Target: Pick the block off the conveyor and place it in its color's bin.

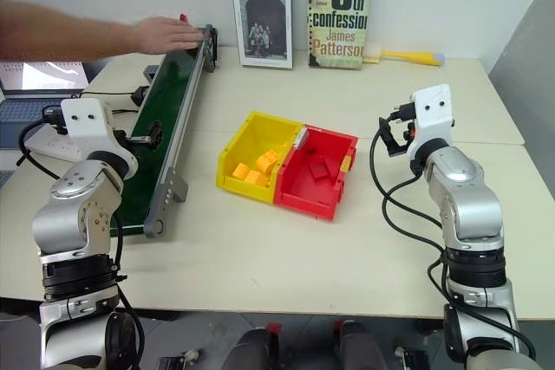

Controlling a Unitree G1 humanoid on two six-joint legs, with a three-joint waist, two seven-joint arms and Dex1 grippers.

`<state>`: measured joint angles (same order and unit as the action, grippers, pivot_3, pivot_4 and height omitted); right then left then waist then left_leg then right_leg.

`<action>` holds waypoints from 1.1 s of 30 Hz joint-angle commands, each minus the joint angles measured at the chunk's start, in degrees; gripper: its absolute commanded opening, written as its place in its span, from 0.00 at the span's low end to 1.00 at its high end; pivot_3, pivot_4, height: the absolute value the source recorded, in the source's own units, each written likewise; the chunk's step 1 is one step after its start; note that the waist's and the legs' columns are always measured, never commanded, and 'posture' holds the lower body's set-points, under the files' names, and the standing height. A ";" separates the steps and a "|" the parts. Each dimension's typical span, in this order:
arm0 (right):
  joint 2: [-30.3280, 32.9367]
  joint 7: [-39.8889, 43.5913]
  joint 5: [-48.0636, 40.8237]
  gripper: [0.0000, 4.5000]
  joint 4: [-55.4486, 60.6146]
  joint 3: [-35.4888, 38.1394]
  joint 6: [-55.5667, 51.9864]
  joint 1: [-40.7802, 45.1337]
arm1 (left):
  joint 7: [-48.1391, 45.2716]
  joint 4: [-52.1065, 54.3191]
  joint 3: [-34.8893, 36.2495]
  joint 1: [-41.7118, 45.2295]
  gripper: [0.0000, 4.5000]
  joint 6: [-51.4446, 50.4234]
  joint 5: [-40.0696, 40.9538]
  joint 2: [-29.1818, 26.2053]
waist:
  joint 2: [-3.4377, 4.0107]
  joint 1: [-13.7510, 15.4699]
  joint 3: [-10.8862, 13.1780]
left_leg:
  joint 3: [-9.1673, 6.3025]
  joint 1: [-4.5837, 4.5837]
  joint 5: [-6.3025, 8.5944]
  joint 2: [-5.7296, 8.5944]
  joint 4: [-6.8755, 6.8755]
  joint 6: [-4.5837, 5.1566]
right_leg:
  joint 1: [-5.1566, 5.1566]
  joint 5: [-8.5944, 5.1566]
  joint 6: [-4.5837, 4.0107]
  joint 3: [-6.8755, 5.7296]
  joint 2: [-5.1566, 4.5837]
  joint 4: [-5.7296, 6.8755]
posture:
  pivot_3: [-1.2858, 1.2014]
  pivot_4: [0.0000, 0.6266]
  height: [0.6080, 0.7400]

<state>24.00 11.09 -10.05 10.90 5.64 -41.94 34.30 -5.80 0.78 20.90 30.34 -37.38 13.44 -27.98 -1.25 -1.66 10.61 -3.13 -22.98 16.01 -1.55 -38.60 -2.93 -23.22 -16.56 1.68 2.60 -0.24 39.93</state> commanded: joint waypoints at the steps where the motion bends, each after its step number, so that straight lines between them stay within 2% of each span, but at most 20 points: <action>1: 0.62 -0.04 0.63 1.00 1.14 0.98 0.88 1.06 | 0.26 3.28 1.97 0.09 0.99 0.23 0.61 -0.87 | 0.00 0.00 0.00 | 0.00 0.00 0.00 0.00 0.00 0.00 | 0.00 0.00 0.00 0.00 0.00 0.00 | 0.52 0.24 1.00; 12: 0.76 0.14 0.56 1.00 1.13 1.09 0.69 0.97 | 2.56 7.25 4.27 -3.03 0.99 1.71 1.67 0.99 | 0.00 0.01 0.00 | -0.01 0.00 0.00 0.00 0.01 0.00 | 0.00 0.00 0.00 -0.01 -0.01 0.00 | 0.52 0.24 1.00; 17: 2.36 3.10 -0.11 1.00 0.17 0.49 1.54 2.01 | 3.08 8.04 4.15 -3.88 0.99 1.93 1.83 1.58 | 0.00 0.01 0.00 | 0.00 0.00 0.00 -0.01 0.01 0.00 | 0.00 0.00 0.00 0.00 -0.01 -0.01 | 0.52 0.24 1.00; 22: 4.47 12.15 -5.56 1.00 -0.25 1.73 2.59 3.57 | 3.24 8.07 4.06 -4.09 0.99 2.50 1.81 2.08 | 0.00 0.00 0.00 | 0.00 0.01 0.00 0.00 0.01 0.00 | 0.00 0.00 0.00 0.00 0.00 -0.01 | 0.52 0.24 1.00; 29: 9.73 32.40 -20.70 1.00 1.93 1.20 -1.88 7.72 | 2.82 5.99 3.49 -2.79 0.99 3.56 1.42 1.71 | 0.00 0.01 0.00 | -0.02 0.01 0.01 0.00 0.03 0.02 | 0.00 0.00 0.00 -0.03 0.00 -0.03 | 0.52 0.24 1.00; 33: 12.52 38.44 -24.11 1.00 2.33 -0.41 -3.38 8.74 | 2.51 5.55 3.19 -2.47 0.99 3.53 1.24 1.39 | 0.00 0.04 0.00 | -0.06 0.00 0.01 0.01 0.03 0.02 | 0.03 0.00 0.00 -0.05 0.00 -0.04 | 0.52 0.24 1.00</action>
<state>35.10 46.26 -31.50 11.15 5.28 -44.67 41.91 -3.19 5.59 23.99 26.83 -34.89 15.06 -25.45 -1.25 -1.62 10.61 -3.20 -22.97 16.02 -1.55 -38.58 -2.91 -23.18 -16.56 1.68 2.54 -0.25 39.88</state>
